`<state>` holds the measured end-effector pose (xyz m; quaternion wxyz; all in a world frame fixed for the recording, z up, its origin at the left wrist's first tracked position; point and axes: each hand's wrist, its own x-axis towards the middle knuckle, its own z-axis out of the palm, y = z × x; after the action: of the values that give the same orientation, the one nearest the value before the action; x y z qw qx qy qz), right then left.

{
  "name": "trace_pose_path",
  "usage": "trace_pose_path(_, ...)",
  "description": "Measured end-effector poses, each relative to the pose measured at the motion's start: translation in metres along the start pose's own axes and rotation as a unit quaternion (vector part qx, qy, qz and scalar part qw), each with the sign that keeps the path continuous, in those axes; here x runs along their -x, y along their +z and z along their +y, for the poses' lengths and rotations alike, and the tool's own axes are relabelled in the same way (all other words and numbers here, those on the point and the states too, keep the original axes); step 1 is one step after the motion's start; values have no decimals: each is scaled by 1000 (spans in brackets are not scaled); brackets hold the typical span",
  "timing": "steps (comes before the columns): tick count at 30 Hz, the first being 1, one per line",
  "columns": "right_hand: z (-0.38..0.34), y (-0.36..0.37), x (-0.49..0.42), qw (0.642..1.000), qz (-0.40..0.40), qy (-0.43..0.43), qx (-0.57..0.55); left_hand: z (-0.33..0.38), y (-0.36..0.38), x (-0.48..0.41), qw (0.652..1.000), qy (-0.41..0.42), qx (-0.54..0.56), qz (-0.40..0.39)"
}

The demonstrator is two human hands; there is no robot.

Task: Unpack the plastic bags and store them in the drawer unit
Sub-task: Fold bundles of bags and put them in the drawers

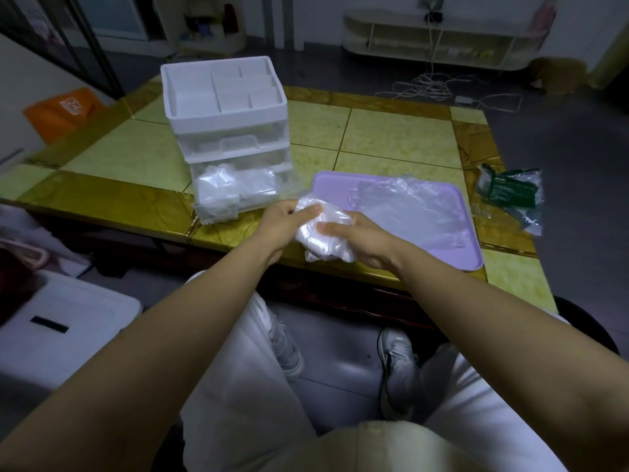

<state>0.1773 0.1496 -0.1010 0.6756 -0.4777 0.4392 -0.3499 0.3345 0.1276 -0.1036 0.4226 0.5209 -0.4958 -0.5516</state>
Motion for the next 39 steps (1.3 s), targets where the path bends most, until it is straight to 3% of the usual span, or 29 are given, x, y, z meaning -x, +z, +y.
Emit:
trace_pose_path(5,-10,13,-20,994,90,-44,-42,8,1,-15,988,35,4,148)
trace_pose_path(8,-20,17,-29,993,91,-29,-62,17,-10,-27,980,43,-9,195)
trace_pose_path(13,-37,20,-49,991,107,-50,-56,39,-23,-38,985,2,18,171)
trace_pose_path(18,-58,13,-90,974,217,-61,1,50,-58,-64,984,17,-110,141)
trace_pose_path(20,-66,9,-107,960,268,-62,49,46,-76,-74,962,37,-224,151)
trace_pose_path(23,-71,8,-129,945,296,-50,129,38,-94,-89,920,93,-377,62)
trace_pose_path(26,-76,17,-141,932,285,-45,218,28,-100,-103,863,108,-492,-37)
trace_pose_path(28,-77,22,-149,920,255,-34,296,24,-102,-106,810,86,-578,-49)
trace_pose_path(30,-78,26,-157,899,220,-14,378,21,-107,-107,788,74,-610,-37)
trace_pose_path(36,-72,41,-177,851,210,-13,480,14,-115,-109,810,76,-582,-2)
trace_pose_path(39,-65,49,-185,840,239,-24,486,12,-116,-107,845,93,-526,28)
